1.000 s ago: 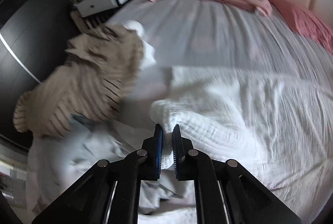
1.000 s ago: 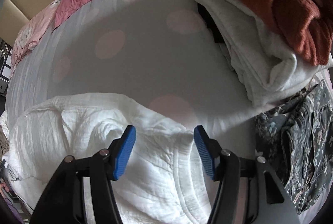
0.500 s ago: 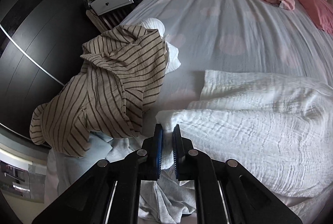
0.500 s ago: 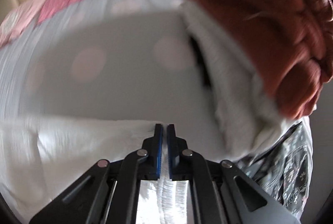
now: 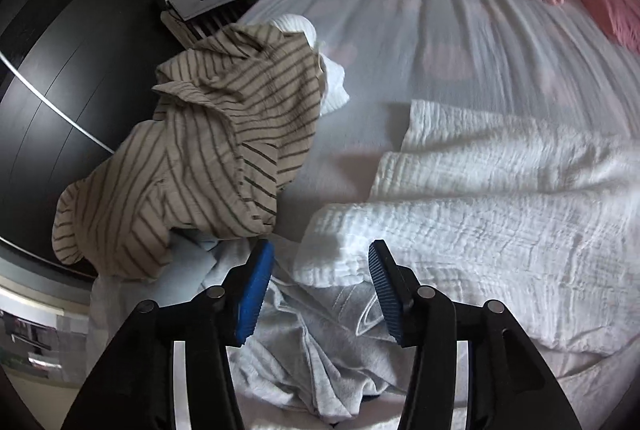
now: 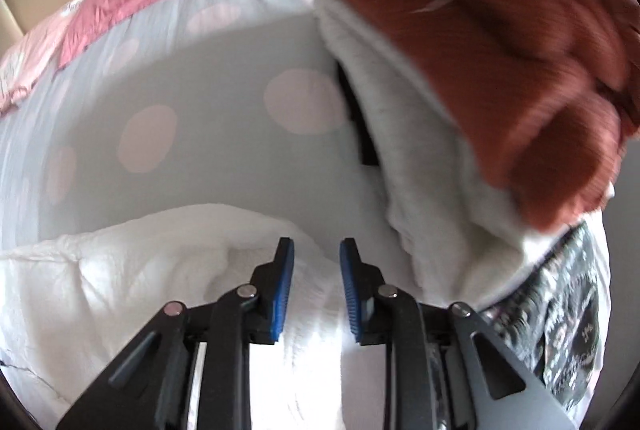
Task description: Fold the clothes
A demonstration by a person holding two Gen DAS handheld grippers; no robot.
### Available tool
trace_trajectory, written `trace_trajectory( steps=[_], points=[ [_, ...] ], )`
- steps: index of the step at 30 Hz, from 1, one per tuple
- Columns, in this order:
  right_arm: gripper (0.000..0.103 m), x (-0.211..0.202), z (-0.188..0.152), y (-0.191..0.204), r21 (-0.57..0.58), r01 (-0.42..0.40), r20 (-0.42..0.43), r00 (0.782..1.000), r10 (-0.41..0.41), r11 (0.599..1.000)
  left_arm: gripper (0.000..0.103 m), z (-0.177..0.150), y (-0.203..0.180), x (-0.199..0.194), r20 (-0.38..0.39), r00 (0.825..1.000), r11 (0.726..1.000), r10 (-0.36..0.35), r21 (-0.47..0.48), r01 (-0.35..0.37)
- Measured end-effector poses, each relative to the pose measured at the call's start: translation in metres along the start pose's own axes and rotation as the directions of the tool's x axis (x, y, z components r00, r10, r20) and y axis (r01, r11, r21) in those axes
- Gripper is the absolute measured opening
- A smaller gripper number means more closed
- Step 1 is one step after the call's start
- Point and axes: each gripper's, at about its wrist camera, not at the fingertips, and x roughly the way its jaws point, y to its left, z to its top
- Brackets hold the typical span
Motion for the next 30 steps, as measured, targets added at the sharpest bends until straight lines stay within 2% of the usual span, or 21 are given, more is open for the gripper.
trace_trajectory(
  steps=[2,4,7,11,15,21,23,30],
  points=[
    [0.026,-0.015,-0.008,-0.007,0.013,-0.016,0.009,1.000,0.016,1.000,0.052,-0.007,-0.002,-0.018,0.024,0.998,0.999,-0.051,0.014,0.051],
    [0.026,-0.031,-0.019,-0.009,-0.023,-0.027,0.005,1.000,0.027,0.999,0.052,-0.020,-0.011,-0.038,0.042,0.994,0.993,-0.098,0.076,0.095],
    [0.026,-0.055,-0.040,-0.002,-0.141,-0.043,-0.017,0.999,0.041,0.989,0.052,-0.043,-0.023,-0.065,0.049,0.989,0.974,-0.137,0.190,0.125],
    [0.026,-0.089,-0.077,0.000,-0.323,-0.053,-0.038,0.998,0.043,0.945,0.052,-0.078,-0.018,-0.093,0.027,0.981,0.951,-0.190,0.252,0.177],
    [0.026,-0.126,-0.129,-0.007,-0.456,-0.062,-0.040,0.998,0.049,0.888,0.052,-0.117,-0.013,-0.117,0.017,0.982,0.920,-0.190,0.351,0.172],
    [0.027,-0.152,-0.193,0.017,-0.579,-0.054,-0.025,0.999,0.048,0.813,0.052,-0.177,-0.005,-0.140,-0.015,0.982,0.867,-0.186,0.469,0.172],
    [0.028,-0.156,-0.207,0.016,-0.586,-0.060,-0.025,0.998,0.055,0.808,0.052,-0.197,-0.005,-0.142,-0.033,0.980,0.840,-0.194,0.510,0.183],
    [0.031,-0.164,-0.248,0.003,-0.583,-0.078,-0.033,0.997,0.072,0.809,0.050,-0.276,-0.016,-0.126,-0.120,0.987,0.734,-0.106,0.661,0.159]
  ],
)
